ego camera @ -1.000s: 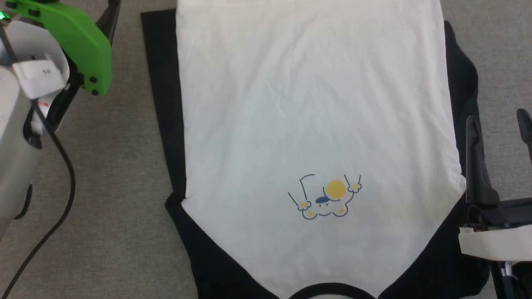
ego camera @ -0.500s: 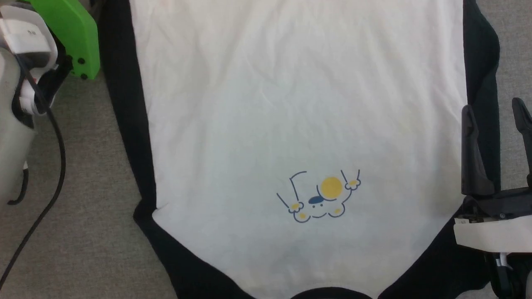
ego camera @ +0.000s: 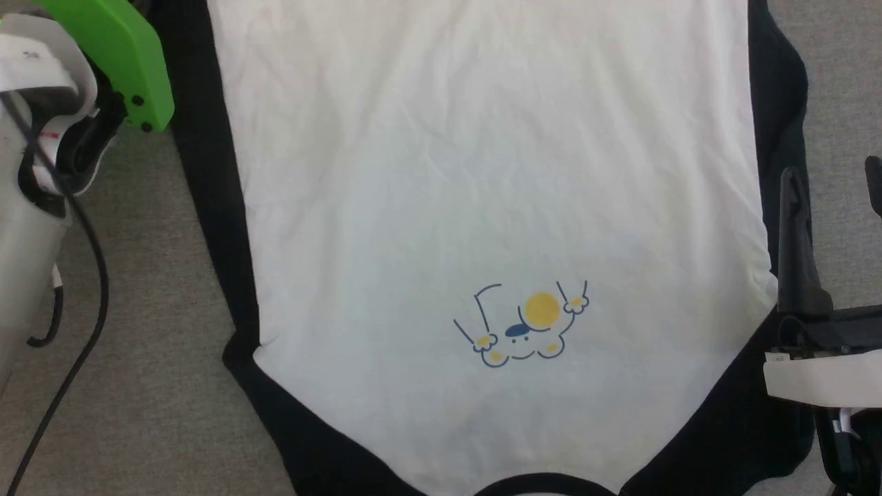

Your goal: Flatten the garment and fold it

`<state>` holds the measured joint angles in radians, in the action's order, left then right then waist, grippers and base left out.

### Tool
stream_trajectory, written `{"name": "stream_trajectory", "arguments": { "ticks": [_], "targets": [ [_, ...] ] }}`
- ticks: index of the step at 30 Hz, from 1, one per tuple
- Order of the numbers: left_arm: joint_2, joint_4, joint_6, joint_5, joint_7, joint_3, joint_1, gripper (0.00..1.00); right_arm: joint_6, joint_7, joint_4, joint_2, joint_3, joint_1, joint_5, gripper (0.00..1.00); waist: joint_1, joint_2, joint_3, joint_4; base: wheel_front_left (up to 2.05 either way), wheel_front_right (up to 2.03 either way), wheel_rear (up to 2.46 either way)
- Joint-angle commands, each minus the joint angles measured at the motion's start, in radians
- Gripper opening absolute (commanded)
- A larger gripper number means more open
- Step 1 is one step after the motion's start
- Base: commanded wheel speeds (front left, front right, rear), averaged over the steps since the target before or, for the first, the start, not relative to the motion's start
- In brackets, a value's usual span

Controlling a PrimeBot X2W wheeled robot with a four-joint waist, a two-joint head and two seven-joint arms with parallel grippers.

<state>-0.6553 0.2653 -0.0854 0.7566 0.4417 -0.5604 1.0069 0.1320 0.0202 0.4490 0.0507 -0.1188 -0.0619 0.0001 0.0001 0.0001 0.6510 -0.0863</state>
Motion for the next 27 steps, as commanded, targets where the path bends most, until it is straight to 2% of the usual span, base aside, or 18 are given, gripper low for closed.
{"name": "stream_trajectory", "arguments": {
  "ticks": [1,5,10,18,27],
  "targets": [
    [0.0,-0.008,-0.01,0.015,-0.03,0.02,-0.017,0.0,-0.001,-0.002,-0.001,0.0,-0.004,-0.013,0.001,1.0,-0.0001,-0.0001,-0.045,0.016,0.0,0.0,0.0],
    [-0.018,-0.051,-0.022,0.05,-0.102,0.079,-0.06,0.0,-0.001,0.004,-0.002,0.0,-0.019,-0.001,0.001,1.0,-0.0001,-0.0001,-0.109,0.032,0.0,0.0,0.0],
    [-0.092,-0.127,-0.052,0.068,-0.144,0.133,-0.162,0.0,-0.001,0.017,0.001,0.0,-0.05,0.026,0.01,1.0,-0.0001,-0.0001,-0.197,0.05,0.0,0.0,0.0],
    [-0.202,-0.247,-0.118,0.159,-0.242,0.275,-0.439,0.0,-0.001,0.042,0.002,0.0,-0.079,0.096,0.041,1.0,-0.0001,-0.0001,-0.335,0.076,0.0,0.0,0.0],
    [-0.252,-0.368,-0.192,0.248,-0.341,0.428,-0.76,0.0,-0.001,0.057,0.005,0.0,-0.113,0.157,0.065,1.0,-0.0001,-0.0001,-0.436,0.111,0.0,0.0,0.0]
  ]
}}
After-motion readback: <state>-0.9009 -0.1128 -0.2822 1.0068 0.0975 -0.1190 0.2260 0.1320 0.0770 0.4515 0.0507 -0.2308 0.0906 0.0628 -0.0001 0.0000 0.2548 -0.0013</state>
